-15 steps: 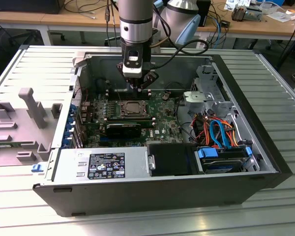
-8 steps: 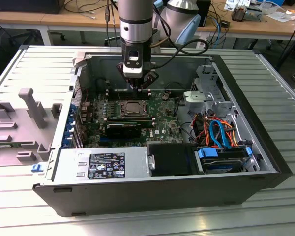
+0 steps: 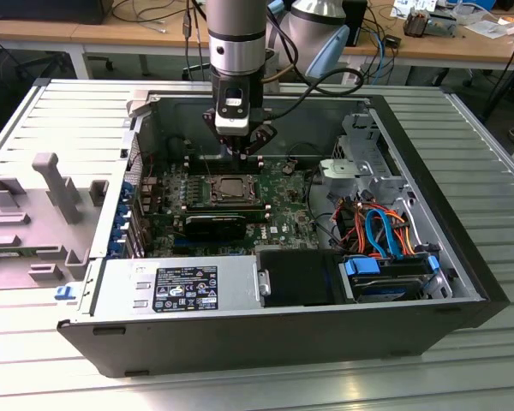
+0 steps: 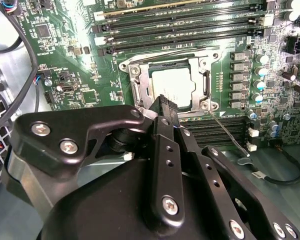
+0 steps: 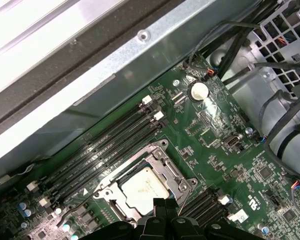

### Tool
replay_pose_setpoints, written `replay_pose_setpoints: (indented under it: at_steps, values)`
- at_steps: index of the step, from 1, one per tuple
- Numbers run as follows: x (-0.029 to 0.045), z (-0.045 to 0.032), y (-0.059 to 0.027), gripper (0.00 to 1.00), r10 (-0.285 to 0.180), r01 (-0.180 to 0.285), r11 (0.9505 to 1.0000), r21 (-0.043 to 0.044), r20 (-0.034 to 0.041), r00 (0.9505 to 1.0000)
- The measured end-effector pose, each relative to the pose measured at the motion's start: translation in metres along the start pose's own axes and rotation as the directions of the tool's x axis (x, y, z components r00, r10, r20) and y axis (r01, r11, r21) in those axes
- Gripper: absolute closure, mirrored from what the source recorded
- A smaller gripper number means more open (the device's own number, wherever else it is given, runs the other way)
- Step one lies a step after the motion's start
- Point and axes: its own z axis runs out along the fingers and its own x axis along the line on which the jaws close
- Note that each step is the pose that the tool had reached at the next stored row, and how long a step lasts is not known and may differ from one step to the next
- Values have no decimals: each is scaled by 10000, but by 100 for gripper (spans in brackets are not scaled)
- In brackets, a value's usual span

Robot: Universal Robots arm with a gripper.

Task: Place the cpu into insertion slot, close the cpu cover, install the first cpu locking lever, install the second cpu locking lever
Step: 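Install the first cpu locking lever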

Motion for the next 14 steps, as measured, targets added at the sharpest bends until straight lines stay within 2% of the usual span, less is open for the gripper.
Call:
replay_pose_setpoints:
  at_steps: [14]
  values:
    - [0, 0, 0, 89, -205, 205, 9998, -15, 4, 9998]
